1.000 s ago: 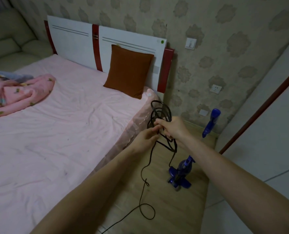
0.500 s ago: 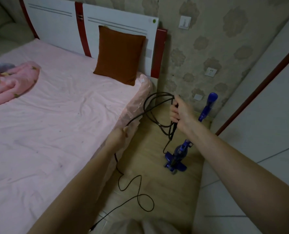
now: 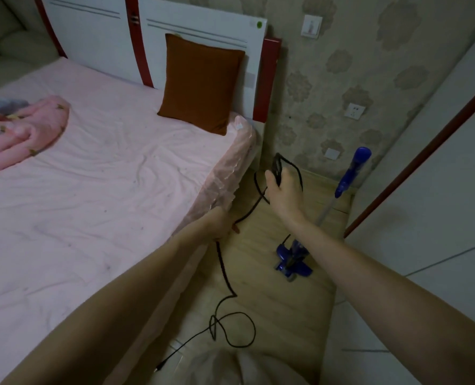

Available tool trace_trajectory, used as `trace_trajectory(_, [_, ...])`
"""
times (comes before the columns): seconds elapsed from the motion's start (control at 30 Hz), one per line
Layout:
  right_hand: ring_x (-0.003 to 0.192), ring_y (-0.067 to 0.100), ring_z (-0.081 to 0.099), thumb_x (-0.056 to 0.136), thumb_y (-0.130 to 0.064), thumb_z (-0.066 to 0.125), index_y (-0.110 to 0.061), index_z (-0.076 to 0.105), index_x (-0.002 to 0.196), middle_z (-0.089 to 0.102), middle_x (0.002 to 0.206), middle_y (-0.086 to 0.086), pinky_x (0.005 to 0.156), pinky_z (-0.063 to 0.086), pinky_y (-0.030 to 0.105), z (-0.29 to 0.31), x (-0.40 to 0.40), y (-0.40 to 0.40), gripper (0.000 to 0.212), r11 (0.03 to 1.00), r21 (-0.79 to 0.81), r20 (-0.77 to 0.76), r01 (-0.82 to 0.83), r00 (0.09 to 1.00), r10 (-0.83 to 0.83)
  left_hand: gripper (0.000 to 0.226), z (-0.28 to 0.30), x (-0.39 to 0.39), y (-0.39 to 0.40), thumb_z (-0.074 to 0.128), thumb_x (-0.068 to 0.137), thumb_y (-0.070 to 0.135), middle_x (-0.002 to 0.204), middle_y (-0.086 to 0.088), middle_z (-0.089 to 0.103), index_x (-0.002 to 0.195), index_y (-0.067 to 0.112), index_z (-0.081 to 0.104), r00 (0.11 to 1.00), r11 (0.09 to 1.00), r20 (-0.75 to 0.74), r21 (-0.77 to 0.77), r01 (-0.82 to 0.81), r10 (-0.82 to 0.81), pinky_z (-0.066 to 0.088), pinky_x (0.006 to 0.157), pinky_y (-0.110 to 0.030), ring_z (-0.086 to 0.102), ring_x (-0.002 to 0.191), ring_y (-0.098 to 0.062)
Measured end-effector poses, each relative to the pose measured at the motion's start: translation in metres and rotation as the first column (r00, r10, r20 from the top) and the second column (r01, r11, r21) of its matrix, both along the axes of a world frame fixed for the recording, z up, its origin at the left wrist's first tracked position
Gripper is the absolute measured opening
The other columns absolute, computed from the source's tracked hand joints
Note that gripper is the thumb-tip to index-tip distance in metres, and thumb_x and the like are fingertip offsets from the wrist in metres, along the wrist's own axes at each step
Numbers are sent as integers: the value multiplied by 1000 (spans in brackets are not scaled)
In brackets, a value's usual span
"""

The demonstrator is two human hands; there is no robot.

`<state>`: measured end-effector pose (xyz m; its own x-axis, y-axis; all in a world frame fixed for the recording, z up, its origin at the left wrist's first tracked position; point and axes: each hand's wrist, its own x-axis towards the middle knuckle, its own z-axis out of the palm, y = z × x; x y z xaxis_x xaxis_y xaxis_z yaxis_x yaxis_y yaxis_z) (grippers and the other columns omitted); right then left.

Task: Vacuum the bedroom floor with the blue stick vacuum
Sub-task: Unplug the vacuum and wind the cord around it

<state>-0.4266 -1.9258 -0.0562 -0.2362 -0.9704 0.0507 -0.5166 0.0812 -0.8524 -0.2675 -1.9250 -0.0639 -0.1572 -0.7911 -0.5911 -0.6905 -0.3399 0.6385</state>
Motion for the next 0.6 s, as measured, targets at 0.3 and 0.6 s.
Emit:
trace_trajectory(0.3, [78,22,62,102,-30,44,-11,55,100,64,83,5,66,49,40,-19,10,27,22,895,117,-184,-430,876,445,30,39,12,3,37,105,19,55,4,48,86,8,57,890,930,-451,292,221,-69,24,36,-12,31,40,-3])
trace_trajectory(0.6, [68,23,55,103,-33,40,-10,52,97,57,78,5,59,44,42,3,-8,20,26,935,199,-455,-294,817,354,24,5,30,6,46,101,16,83,2,65,104,8,68,892,853,46,-274,444,-450,44,61,-9,54,63,-2])
